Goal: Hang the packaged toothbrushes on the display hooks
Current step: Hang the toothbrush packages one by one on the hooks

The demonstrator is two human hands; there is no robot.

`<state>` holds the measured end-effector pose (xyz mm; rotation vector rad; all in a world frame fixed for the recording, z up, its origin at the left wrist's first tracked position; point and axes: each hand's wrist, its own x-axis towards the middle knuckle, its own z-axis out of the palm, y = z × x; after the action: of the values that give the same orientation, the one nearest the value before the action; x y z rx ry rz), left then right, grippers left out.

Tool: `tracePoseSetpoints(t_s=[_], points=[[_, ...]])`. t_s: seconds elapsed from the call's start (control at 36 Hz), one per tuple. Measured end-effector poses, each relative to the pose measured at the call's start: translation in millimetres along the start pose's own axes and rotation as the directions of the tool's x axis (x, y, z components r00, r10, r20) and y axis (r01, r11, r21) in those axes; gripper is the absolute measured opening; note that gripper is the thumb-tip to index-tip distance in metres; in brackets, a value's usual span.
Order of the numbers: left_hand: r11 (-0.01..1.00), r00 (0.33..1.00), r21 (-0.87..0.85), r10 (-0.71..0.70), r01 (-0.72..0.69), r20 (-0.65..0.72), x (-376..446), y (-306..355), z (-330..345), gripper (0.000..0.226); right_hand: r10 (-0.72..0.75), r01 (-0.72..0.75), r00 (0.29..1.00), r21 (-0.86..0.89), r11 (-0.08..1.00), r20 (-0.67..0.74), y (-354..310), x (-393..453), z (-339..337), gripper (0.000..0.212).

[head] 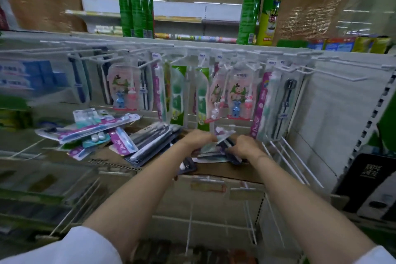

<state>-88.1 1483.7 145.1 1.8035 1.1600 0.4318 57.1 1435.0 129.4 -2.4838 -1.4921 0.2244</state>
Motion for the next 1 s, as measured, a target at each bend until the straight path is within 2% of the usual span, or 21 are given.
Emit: tracePoseSetpoints(t_s=[0.06, 0.14, 0.19, 0.28, 0.39, 0.5, 0.58, 0.64, 0.72, 0.83, 0.94, 1.0], points=[[0.998, 0.998, 0.012, 0.058, -0.058, 0.021, -2.0, -5.5, -2.0, 0.044, 0.013, -0.013, 1.0, 0.022, 1.0, -0.008, -1.2, -2.4, 4.0, 0.042], [0.993, 0.993, 0.025, 0.118, -0.118, 0.017, -5.1, -11.9, -6.3, 0.044, 0.049, -0.044, 0.998, 0.109, 0.993, -0.039, -1.1, -3.6, 5.9, 0.036], [0.991, 0.991, 0.04, 0.131, -0.131, 0.0, -8.5, -15.1, -11.5, 0.047, 0.104, -0.099, 0.995, 0.245, 0.965, -0.007, -0.9, -4.9, 4.4, 0.034], [0.998, 0.998, 0.043, 0.053, -0.054, 0.018, -11.1, -21.1, -21.1, 0.06, 0.147, -0.154, 0.988, 0.476, 0.866, 0.053, -1.4, -8.1, 3.2, 0.023], [0.992, 0.995, 0.126, -0.003, -0.01, 0.103, -15.9, -28.7, -32.5, 0.058, 0.165, -0.21, 0.978, 0.657, 0.724, 0.13, 0.8, -19.9, 1.0, 0.013], [0.992, 0.98, 0.122, -0.009, -0.015, 0.198, -27.7, -31.8, -40.8, 0.033, 0.187, -0.273, 0.961, 0.616, 0.739, 0.202, 4.6, -31.8, 3.0, 0.02], [0.991, 0.975, 0.126, 0.018, -0.046, 0.22, -37.4, -33.2, -41.0, 0.022, 0.192, -0.273, 0.962, 0.601, 0.752, 0.196, 5.7, -37.6, 6.8, 0.019], [0.991, 0.976, 0.118, 0.039, -0.066, 0.216, -40.6, -35.6, -38.7, 0.023, 0.18, -0.257, 0.966, 0.606, 0.753, 0.185, 6.0, -41.2, 8.6, 0.028], [0.995, 0.971, 0.085, 0.037, -0.059, 0.236, -45.9, -40.3, -36.3, 0.028, 0.141, -0.241, 0.969, 0.672, 0.7, 0.2, 7.3, -47.2, 12.6, 0.019], [0.996, 0.954, -0.074, 0.066, -0.046, 0.293, -54.9, -45.3, -35.6, 0.031, 0.12, -0.207, 0.978, 0.704, 0.68, 0.172, 13.4, -62.0, 13.1, 0.015], [0.987, 0.958, -0.127, 0.124, -0.094, 0.257, -60.6, -48.6, -34.9, 0.034, 0.058, -0.141, 0.989, 0.747, 0.65, 0.137, 19.0, -75.0, 10.2, 0.015], [0.982, 0.958, -0.135, 0.161, -0.132, 0.236, -61.9, -47.7, -34.2, 0.038, 0.023, -0.083, 0.996, 0.802, 0.592, 0.086, 20.6, -78.8, 8.2, 0.011]])
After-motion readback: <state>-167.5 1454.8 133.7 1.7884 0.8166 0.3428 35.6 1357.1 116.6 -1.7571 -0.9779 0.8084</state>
